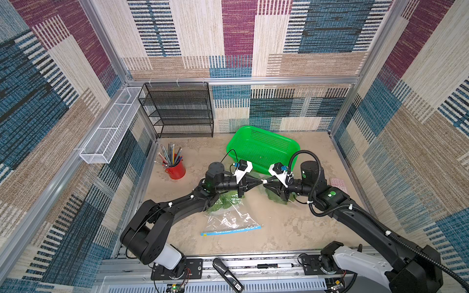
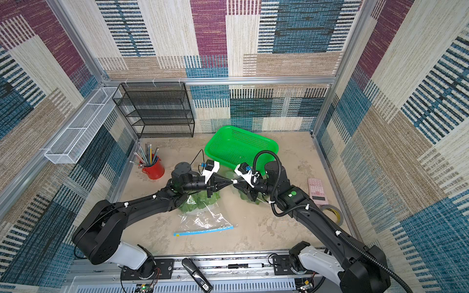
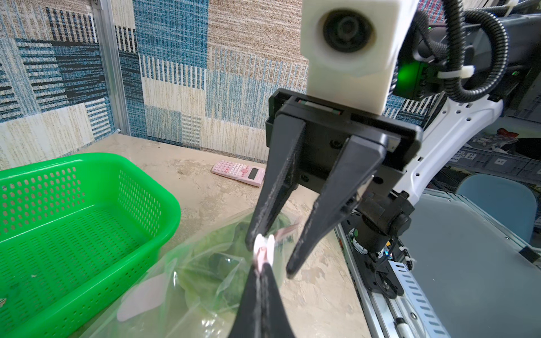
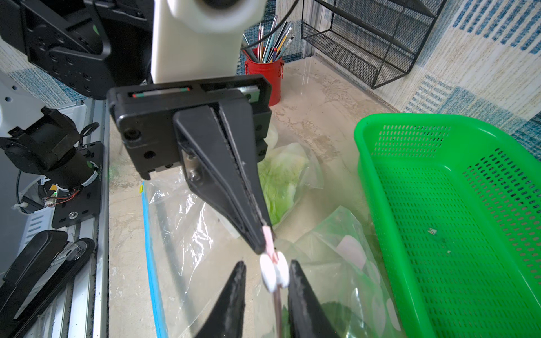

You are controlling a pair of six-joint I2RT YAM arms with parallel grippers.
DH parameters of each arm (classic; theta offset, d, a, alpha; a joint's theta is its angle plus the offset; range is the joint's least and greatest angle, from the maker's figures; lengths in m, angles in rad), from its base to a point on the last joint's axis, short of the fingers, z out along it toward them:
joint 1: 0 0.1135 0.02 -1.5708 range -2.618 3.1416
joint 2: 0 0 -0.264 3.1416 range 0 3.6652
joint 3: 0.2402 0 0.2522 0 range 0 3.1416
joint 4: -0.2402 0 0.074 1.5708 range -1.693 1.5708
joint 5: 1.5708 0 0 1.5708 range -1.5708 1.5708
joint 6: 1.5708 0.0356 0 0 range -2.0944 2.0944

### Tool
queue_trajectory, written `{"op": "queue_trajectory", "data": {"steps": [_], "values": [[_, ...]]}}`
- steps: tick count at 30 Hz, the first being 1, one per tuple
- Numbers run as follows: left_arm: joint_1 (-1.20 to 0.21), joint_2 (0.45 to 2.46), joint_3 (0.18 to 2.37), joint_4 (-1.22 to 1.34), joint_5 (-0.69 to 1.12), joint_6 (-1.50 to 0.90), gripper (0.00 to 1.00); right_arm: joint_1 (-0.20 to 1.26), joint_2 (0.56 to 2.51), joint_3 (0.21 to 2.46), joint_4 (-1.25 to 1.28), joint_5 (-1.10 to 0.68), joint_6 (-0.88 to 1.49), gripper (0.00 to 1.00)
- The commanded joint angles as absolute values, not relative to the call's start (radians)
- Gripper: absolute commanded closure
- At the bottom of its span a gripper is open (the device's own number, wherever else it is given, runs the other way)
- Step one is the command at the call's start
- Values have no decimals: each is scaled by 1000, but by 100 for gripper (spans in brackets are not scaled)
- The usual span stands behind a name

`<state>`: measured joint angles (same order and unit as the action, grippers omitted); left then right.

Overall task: Open the zip-top bag and take out the chinese cabbages
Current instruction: Unzip the zipper on the zipper food storage bag.

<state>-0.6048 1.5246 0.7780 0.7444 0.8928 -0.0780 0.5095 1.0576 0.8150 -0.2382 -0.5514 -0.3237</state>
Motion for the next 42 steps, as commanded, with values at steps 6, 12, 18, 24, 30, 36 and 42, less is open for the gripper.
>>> {"op": "queue_trajectory", "data": {"steps": [6,12,18,24,30,36,42], "values": [[-605,1522,776,770,883,-45,100,509,1067,833,-237,-574,-345,77],[-605,1523,779,765,872,-41,100,509,1072,831,-238,-568,-349,80],[-604,1521,752,837,851,-60,100,509,1074,834,-245,-563,-357,85],[-603,1555,735,962,856,-141,100,509,1074,836,-257,-550,-365,89],[-557,1650,703,1340,846,-386,100,509,1053,822,-299,-490,-381,89],[-548,1706,733,1408,882,-485,100,509,1025,794,-328,-446,-386,89],[-529,1658,690,1407,834,-448,100,509,996,777,-349,-400,-396,89]]}}
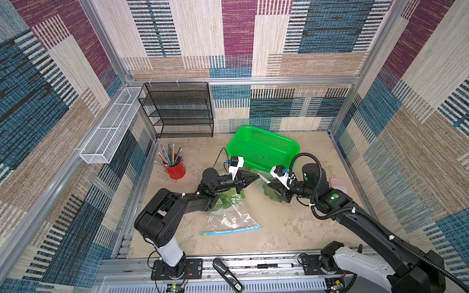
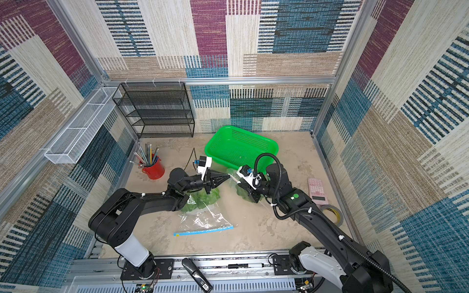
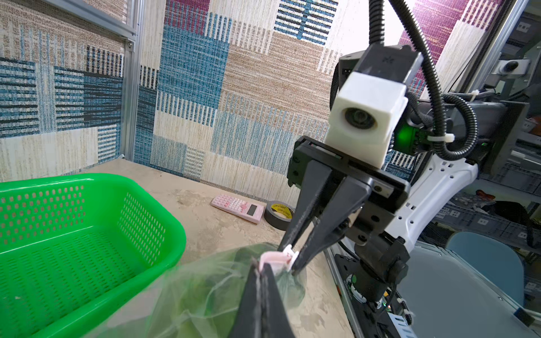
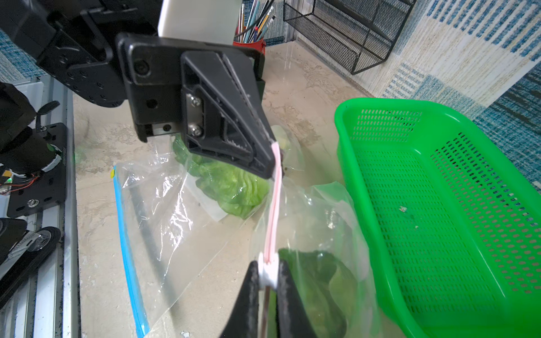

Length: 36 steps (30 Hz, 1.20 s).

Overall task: Open the zip-top bag and take out the chinese cabbages
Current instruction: Unzip the zipper on the zipper food storage bag.

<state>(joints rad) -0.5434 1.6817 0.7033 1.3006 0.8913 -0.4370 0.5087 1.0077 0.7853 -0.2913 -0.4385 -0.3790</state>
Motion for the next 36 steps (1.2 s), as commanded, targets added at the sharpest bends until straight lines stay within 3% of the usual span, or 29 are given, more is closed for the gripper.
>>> {"op": "queue_trajectory", "data": {"steps": [1,36], "values": [[-521,1652,681,1407,825,-449,100,509,990,775,-355,-388,-398,89],[-400,1566,602,1408,700,-470,100,469,971,813,-636,-102,-533,89]]}}
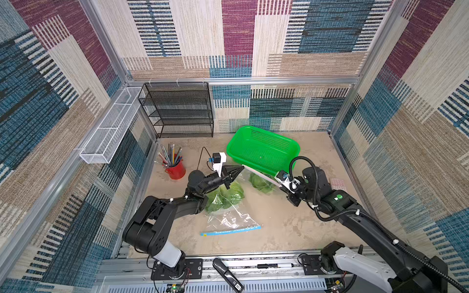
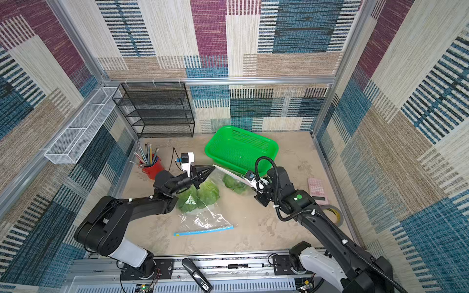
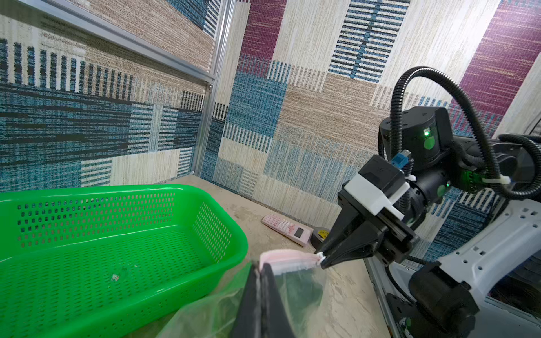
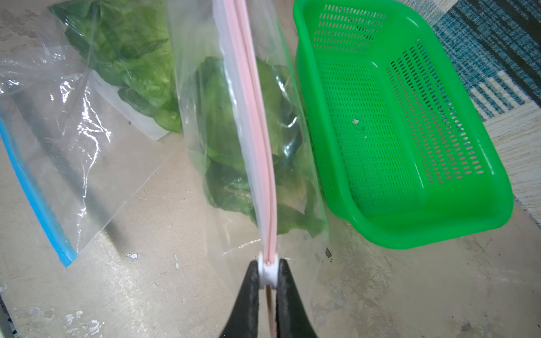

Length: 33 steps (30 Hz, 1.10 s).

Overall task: Open the zip-top bag and take out the chinese cabbages
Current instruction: Unzip the zipper on the zipper food storage bag.

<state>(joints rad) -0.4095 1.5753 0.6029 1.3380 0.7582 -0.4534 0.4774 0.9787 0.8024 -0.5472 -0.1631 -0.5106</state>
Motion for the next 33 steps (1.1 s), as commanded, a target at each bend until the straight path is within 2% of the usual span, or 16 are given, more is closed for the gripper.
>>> {"op": "queue_trajectory", "data": {"steps": [1,13,33], "values": [[-398,1566,601,1408,699,-470,100,467,969,813,-646,-96,-537,89],[-394,1553,596,1408,711,-485,100,418,954,795,-663,-20,-569,88],[-409,1519,581,1408,741,-487,100,378,949,781,-558,-73,-548,88]]}}
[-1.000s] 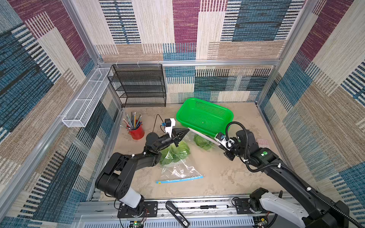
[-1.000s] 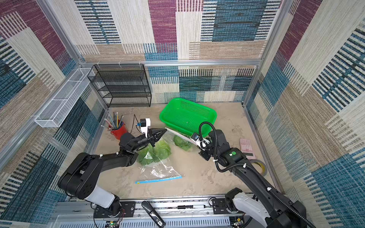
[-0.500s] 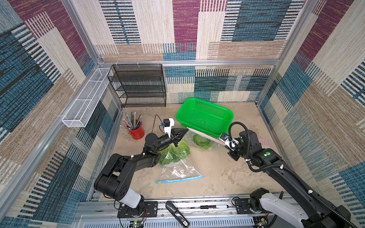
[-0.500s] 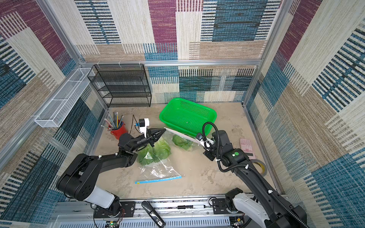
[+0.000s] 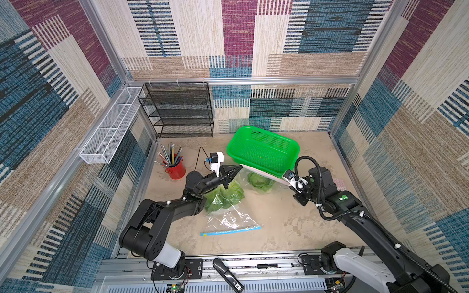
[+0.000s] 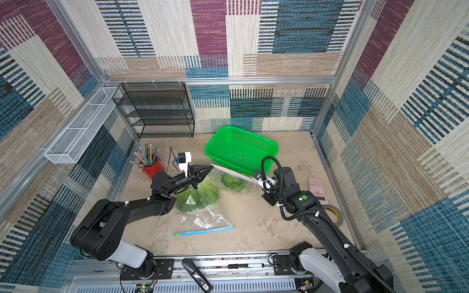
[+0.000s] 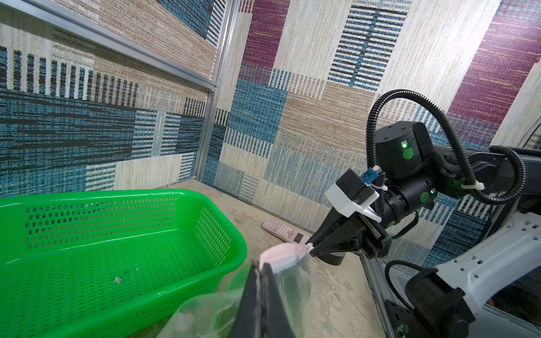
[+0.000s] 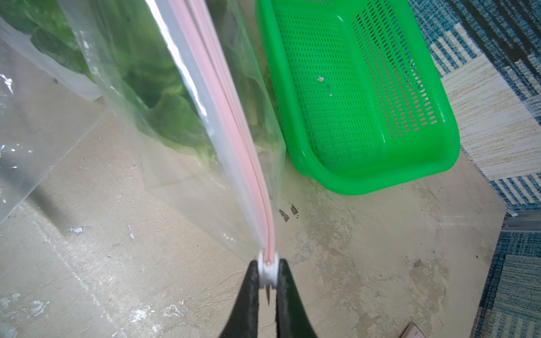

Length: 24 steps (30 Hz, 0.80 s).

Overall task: Open the zip-top bag and take out the chinese cabbages
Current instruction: Unzip the zipper on the zipper food storage bag.

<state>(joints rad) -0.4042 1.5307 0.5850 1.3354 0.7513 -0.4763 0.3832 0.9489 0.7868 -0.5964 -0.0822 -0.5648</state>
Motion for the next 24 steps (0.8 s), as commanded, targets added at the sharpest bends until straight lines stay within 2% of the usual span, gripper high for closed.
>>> {"op": "queue_trajectory", "data": {"steps": [1,13,18,19,24], "values": [[-416,1519,580,1408,744,-482,100,375,946,776,-528,-81,-543,88],[-542,1499,516,1394,672,-374,100,324,924,702,-217,-75,-533,88],[-628,1432,509,1222,623,-248,100,307,907,653,-155,-52,-565,88],[-652,1408,511,1153,604,-200,98,305,901,636,-131,-39,-583,88],[-695,1225,504,844,466,-50,73,292,859,554,-30,16,-651,88]]}}
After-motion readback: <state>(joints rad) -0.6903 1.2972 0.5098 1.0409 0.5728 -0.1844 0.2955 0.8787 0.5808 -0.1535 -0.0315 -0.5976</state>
